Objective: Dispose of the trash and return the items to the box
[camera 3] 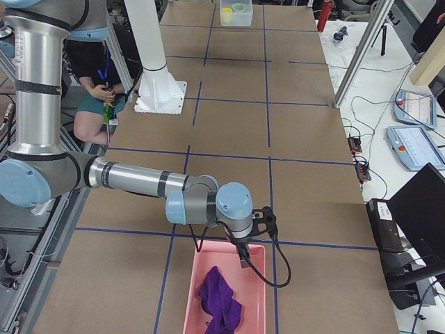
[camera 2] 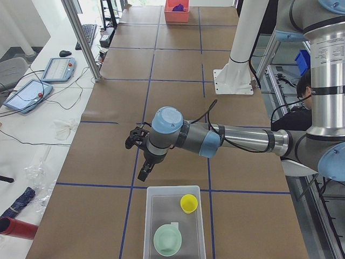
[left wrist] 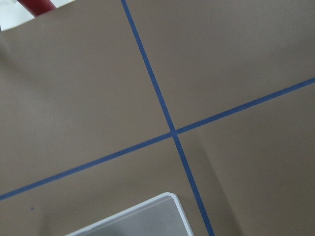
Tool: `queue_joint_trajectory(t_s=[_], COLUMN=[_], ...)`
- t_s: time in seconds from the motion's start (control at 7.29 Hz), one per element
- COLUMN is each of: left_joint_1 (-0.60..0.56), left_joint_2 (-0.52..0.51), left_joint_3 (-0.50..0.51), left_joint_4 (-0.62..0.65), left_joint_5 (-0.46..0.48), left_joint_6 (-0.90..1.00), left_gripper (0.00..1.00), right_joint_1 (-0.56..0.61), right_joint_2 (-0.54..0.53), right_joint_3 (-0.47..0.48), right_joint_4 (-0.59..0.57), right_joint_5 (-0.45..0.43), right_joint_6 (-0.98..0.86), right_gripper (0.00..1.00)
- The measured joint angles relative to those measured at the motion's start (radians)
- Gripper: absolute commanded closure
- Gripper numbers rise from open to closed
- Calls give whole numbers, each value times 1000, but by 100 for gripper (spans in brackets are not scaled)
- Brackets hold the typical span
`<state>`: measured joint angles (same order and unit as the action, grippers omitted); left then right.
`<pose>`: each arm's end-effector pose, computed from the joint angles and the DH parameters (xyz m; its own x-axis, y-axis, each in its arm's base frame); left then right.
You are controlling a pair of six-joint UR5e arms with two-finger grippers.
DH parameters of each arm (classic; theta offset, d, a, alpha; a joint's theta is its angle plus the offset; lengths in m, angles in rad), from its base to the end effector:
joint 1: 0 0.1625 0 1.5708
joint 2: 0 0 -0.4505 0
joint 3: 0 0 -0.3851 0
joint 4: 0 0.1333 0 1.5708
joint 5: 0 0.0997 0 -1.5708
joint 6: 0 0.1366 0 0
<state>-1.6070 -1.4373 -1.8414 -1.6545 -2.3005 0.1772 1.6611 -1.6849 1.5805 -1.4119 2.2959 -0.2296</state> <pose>-0.0582 -0.4393 0.6339 0.7446 0.2890 -0.6017 -0.0975 0.9388 0.3302 0.0819 -0.4312 0.7469 0.7495 -0.1956 0.6325 0.0827 0.9755 0.2038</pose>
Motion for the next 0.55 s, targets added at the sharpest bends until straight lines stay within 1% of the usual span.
queue_joint_trajectory(t_s=[0.14, 0.27, 0.55], left_joint_1=[10, 22, 42], left_joint_2=[-3, -1, 8], left_joint_3=[-4, 0, 12], left_joint_4=[93, 140, 162], left_joint_5=[-9, -14, -15], left_joint_6=[-2, -4, -3], left_gripper=[0, 0, 0], right_joint_1=[-5, -7, -7], right_joint_2=[0, 0, -7], right_joint_3=[0, -1, -15], right_joint_4=[-37, -54, -55], right_joint_5=[-13, -13, 34], right_joint_6=[-1, -1, 0], right_gripper=[0, 0, 0])
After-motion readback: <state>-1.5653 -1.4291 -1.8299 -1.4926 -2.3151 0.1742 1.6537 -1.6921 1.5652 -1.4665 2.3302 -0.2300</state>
